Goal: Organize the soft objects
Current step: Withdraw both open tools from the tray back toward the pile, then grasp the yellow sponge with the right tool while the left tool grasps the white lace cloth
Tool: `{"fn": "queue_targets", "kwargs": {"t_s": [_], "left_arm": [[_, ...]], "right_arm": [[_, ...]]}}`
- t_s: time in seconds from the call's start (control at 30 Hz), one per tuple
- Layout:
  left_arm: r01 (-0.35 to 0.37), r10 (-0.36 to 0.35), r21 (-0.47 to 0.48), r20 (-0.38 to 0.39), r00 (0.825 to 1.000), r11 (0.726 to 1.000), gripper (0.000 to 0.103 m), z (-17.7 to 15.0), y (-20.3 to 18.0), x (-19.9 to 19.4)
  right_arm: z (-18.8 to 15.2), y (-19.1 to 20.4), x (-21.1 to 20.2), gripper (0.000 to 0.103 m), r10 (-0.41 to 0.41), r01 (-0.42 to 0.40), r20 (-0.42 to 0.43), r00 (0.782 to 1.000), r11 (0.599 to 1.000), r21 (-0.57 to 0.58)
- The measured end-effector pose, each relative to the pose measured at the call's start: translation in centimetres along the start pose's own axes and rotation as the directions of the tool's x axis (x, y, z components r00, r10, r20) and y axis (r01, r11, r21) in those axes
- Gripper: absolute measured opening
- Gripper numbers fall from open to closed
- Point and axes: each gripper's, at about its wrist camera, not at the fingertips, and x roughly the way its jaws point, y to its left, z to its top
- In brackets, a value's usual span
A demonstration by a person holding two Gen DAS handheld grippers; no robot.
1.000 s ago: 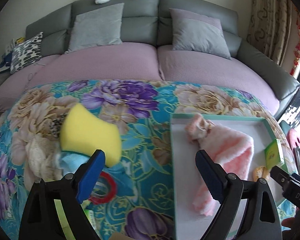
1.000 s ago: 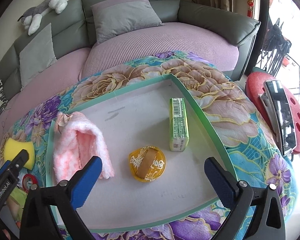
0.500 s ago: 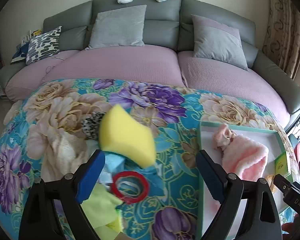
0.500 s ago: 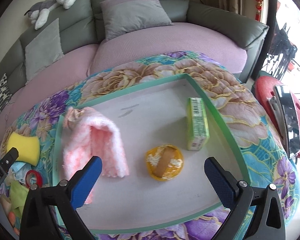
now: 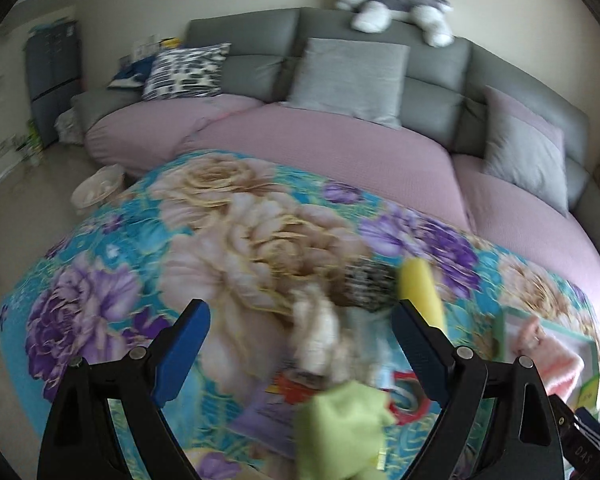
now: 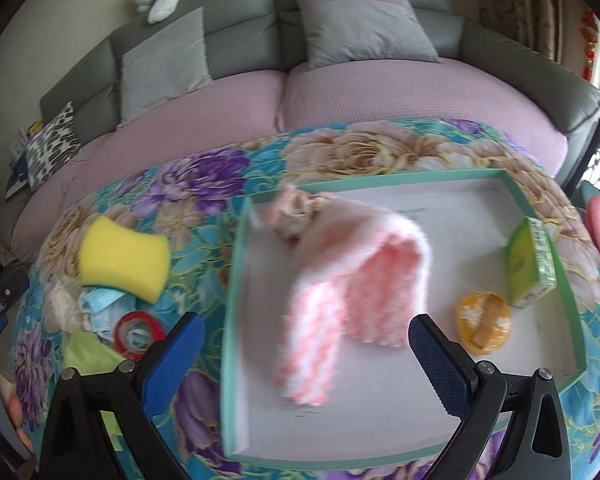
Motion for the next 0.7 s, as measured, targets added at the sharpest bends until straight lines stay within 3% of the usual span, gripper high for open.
{"fn": "queue_targets", "kwargs": {"t_s": [0.27, 0.5, 0.7], "left_arm": [[-0.078, 0.078, -0.102, -0.003, 0.997, 0.992, 0.092, 0.2, 4.9, 1.0], [-0.034, 0.040, -0.200, 0.029, 0.999, 0.979, 0.092, 0.0, 7.5, 2.0], [-0.040, 0.043, -0.173, 0.015, 0.999, 0.984, 0.092, -0.2, 7.4, 3.1]], "right_arm": [[-0.4, 5.1, 1.5, 0.103, 0.072, -0.073, -0.022, 0.997, 0.995, -0.061], [-0.7, 8.4, 2.4, 0.103, 0.129, -0.131, -0.032, 0.991, 0.986, -0.105], [-0.5, 9.7, 2.7, 0.103, 0.167, -0.168, -0.015, 0.986, 0.978, -0.121]]}}
